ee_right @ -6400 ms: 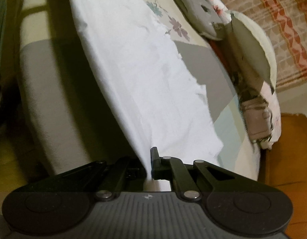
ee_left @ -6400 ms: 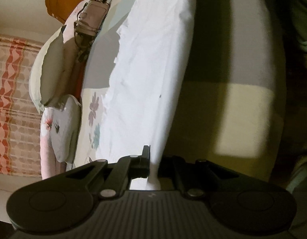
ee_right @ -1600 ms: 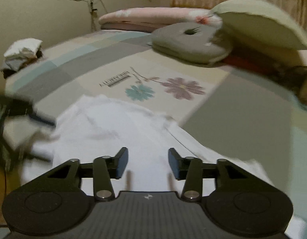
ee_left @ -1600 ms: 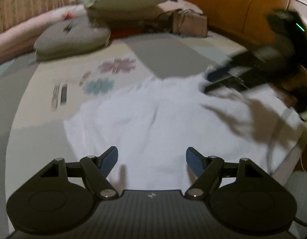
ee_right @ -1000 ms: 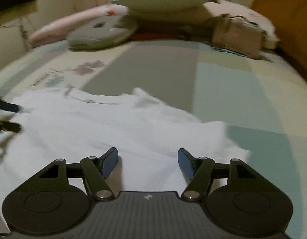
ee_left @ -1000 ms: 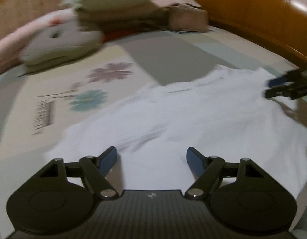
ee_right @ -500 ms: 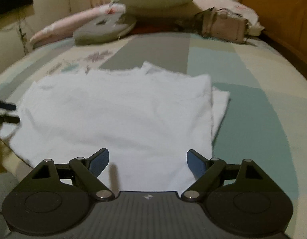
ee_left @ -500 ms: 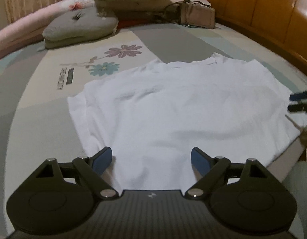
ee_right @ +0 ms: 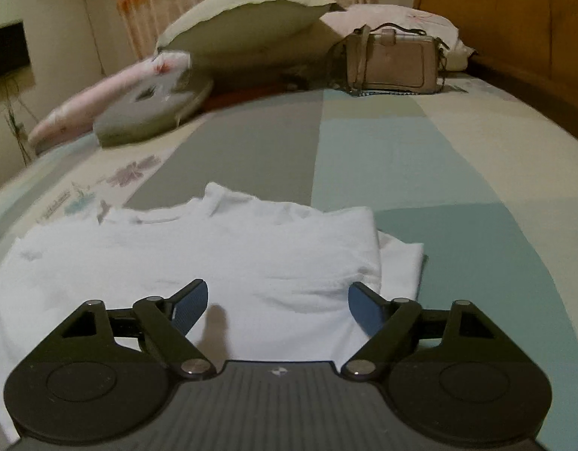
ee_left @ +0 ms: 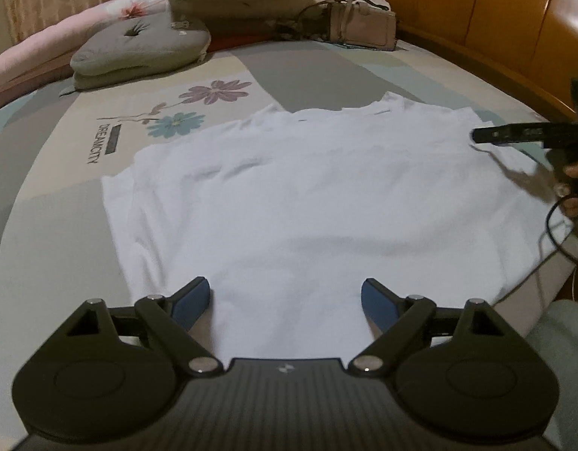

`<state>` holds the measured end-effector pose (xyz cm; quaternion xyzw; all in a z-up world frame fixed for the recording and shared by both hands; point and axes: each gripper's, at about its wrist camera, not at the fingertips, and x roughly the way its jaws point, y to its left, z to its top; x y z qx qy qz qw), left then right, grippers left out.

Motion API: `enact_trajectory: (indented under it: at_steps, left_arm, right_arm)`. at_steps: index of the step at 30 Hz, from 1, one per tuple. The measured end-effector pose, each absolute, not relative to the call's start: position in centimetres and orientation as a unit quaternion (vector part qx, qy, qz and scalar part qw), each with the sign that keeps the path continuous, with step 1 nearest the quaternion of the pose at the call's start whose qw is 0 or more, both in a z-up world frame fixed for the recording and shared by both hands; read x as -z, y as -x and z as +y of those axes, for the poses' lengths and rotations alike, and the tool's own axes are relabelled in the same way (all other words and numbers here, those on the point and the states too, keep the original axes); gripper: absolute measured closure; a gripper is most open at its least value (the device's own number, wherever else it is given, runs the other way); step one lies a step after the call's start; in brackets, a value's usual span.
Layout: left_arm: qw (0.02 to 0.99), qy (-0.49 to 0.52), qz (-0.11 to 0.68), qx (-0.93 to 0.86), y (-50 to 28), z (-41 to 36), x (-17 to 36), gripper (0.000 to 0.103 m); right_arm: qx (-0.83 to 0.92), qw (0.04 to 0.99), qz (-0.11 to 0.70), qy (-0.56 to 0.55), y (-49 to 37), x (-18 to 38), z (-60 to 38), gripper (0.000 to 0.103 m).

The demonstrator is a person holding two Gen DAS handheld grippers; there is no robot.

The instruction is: Fold clothes

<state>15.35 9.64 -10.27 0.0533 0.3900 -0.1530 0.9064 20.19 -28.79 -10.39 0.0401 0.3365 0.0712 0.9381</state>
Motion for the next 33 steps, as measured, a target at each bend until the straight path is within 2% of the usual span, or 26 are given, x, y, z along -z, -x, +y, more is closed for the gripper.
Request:
enact_trajectory:
  at_steps: [4, 10, 18, 24, 33]
  left_arm:
    - [0.913, -0.027, 0.383, 0.141, -15.6, 10.2, 9.6, 0.015]
    - [0.911, -0.046, 0.374, 0.165, -14.1, 9.0, 9.6, 0.015]
    - [0.911, -0.046, 0.377, 0.159, -11.5, 10.5, 9.9, 0.015]
    - [0.910, -0.023, 0.368, 0.190, -11.7, 10.8, 9.7, 0.014]
    - [0.904, -0.048, 0.378, 0.196, -10.1, 11.3, 10.5, 0.012]
  right_arm:
    - [-0.039, 0.941, 0.334, -0.030, -19.0, 10.1, -29.3, 0.014]
    - [-0.110, 0.927, 0.350, -0.078, -14.1, 8.4, -27.6, 0.007]
    - [-0.060, 0.907, 0.410, -0.074, -9.5, 11.0, -27.0, 0.006]
    - [-0.030, 0.912, 0.403, -0.074, -8.8, 9.5, -25.5, 0.006]
    - [0.027, 0.921, 0.381, -0.078, -7.2, 8.4, -24.4, 0.005]
